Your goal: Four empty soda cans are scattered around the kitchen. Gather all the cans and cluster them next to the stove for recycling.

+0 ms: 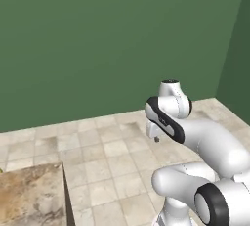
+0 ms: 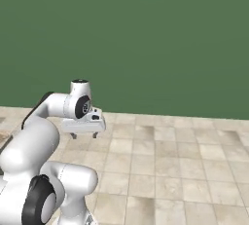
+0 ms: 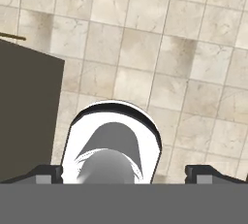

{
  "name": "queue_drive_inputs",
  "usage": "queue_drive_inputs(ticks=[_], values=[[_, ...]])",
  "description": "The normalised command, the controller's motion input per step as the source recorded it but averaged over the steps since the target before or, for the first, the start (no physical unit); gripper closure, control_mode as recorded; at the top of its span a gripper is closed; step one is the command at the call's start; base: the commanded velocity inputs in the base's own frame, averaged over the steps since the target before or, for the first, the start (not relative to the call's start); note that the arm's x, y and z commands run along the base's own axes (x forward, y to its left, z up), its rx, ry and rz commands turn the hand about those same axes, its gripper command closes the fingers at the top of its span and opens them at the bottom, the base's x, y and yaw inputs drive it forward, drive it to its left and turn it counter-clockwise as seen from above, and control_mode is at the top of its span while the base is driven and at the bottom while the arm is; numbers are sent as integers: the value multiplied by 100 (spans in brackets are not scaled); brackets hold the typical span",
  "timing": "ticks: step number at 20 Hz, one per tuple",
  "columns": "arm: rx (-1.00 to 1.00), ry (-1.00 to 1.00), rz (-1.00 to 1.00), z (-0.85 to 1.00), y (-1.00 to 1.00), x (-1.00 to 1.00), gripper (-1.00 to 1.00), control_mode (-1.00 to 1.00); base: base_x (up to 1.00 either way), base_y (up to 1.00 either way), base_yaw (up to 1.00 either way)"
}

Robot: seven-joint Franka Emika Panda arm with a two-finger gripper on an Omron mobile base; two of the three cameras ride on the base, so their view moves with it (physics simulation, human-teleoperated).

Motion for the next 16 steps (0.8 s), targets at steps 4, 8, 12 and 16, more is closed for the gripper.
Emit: queue_drive_inputs(ticks=[4,8,12,16], values=[[0,0,0,0,0,0,-100,100,75,1,18],[0,0,0,0,0,0,-100,100,73,0,28],[0,0,0,0,0,0,-100,100,60,0,44],[0,0,0,0,0,0,-100,100,44,0,63]])
